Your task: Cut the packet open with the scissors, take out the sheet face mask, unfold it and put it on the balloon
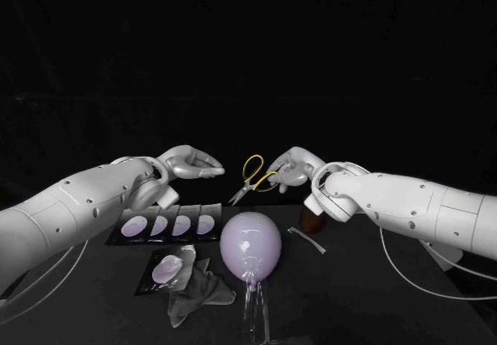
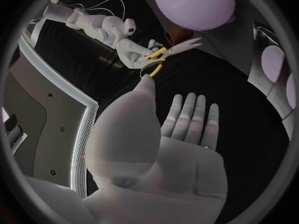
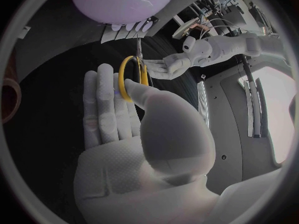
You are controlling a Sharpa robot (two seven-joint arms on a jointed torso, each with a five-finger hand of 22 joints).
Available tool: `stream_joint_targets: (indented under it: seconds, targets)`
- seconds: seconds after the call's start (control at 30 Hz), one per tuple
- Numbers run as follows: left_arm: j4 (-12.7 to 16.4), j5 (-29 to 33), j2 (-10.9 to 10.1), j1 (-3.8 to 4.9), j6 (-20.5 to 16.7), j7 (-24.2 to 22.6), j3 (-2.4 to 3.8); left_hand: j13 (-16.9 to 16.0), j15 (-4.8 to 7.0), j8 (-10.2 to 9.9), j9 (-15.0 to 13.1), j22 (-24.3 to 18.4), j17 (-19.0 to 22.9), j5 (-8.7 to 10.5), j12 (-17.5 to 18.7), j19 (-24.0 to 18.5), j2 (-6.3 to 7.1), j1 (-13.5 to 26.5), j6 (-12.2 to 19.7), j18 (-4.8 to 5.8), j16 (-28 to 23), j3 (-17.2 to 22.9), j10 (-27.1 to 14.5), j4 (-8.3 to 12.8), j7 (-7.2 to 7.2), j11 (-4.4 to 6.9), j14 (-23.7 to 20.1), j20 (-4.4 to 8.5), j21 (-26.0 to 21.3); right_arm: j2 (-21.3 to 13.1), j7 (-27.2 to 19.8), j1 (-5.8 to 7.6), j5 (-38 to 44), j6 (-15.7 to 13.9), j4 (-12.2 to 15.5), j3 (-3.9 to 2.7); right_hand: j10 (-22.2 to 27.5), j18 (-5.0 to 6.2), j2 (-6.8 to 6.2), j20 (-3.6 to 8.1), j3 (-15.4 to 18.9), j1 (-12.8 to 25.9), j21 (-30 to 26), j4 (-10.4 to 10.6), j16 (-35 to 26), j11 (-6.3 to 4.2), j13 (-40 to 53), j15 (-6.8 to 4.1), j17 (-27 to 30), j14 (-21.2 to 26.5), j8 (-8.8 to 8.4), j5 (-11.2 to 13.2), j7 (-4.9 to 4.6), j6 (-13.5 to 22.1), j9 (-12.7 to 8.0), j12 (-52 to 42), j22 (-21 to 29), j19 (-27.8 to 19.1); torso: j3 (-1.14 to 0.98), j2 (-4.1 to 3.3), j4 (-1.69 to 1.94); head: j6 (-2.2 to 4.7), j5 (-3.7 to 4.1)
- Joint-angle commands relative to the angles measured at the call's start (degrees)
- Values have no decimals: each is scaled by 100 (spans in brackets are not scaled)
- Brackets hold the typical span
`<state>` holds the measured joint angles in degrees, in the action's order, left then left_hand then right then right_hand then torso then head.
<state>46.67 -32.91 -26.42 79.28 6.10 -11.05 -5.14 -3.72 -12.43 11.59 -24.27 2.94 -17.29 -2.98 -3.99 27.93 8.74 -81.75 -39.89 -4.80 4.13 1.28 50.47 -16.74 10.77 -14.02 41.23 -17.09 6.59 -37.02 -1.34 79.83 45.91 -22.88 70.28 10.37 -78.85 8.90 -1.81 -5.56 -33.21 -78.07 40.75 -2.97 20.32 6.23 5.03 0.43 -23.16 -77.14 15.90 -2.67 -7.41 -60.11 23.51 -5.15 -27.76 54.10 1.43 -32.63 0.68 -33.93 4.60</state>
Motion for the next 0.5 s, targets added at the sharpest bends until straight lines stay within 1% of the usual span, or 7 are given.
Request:
stream_joint_targets:
  seconds: [0.03,0.2,0.27,0.37,0.4,0.47,0.5]
  targets:
    - [-51,157,-58,7,-435,-196,12,-2,-4,-23,30,6,37,18,-9,-22,-74,-24,32,104,-21,-388,-33,-22,167,15,-25,33,-21,-64,343,41,1175,423,-23,-7,-474,100,52,-5,-34,12,30,-69,3,-346,9,-69,-13,-15,28,-10,26,-5,12,19,-17,-48,2,0,-4,-18,29]
    - [-65,422,-241,-2,-588,-236,21,-11,44,11,37,20,-12,19,-46,81,-209,-62,-46,90,33,-454,45,-15,288,82,196,36,7,-228,462,98,1448,286,-70,-10,-504,107,47,-4,-39,36,72,-84,9,-356,18,-78,-49,-37,39,-10,35,-15,35,22,-51,-58,1,-5,0,-36,103]
    - [-45,522,-340,-10,-651,-249,24,-13,68,35,38,24,-6,20,-65,121,-249,-71,-95,85,47,-471,93,-14,375,121,228,38,18,-302,489,133,1480,239,-86,-12,-518,111,47,-3,-42,44,90,-91,12,-360,22,-83,-64,-48,44,-10,40,-21,45,22,-66,-60,-1,-5,1,-52,134]
    - [43,697,-545,-29,-774,-277,27,-16,87,68,37,47,-4,20,-91,312,-294,-85,-161,63,75,-481,161,-10,422,136,290,43,73,-443,523,206,1553,189,-88,-15,-523,113,45,-2,-44,49,101,-97,12,-363,24,-85,-74,-53,46,-10,43,-23,51,25,-75,-62,-1,-2,2,-83,184]
    - [123,800,-669,-42,-848,-299,28,-18,106,98,39,87,-6,20,-118,634,-344,-123,-226,19,115,-477,234,-5,429,150,374,50,171,-530,544,247,1685,167,-76,-16,-526,113,43,-2,-45,51,105,-100,12,-364,25,-86,-78,-54,47,-10,43,-24,54,25,-79,-63,-2,-2,-1,-92,212]
    - [213,892,-782,-52,-913,-322,29,-16,122,112,44,121,-9,19,-129,915,-363,-146,-261,-19,145,-481,274,-4,424,155,435,53,258,-608,570,283,1876,146,-69,-16,-532,114,43,-2,-46,55,114,-102,13,-366,27,-88,-86,-59,50,-10,46,-27,59,26,-86,-65,-3,-1,-2,-112,264]
    - [288,950,-861,-59,-956,-338,29,-25,181,155,38,199,-49,16,-173,1351,-415,-204,-353,-149,265,-462,376,6,406,198,661,104,446,-664,592,309,2021,129,-67,-17,-532,114,43,-2,-46,55,114,-102,13,-366,27,-88,-86,-59,50,-10,46,-27,59,26,-86,-65,-2,4,-3,-121,289]
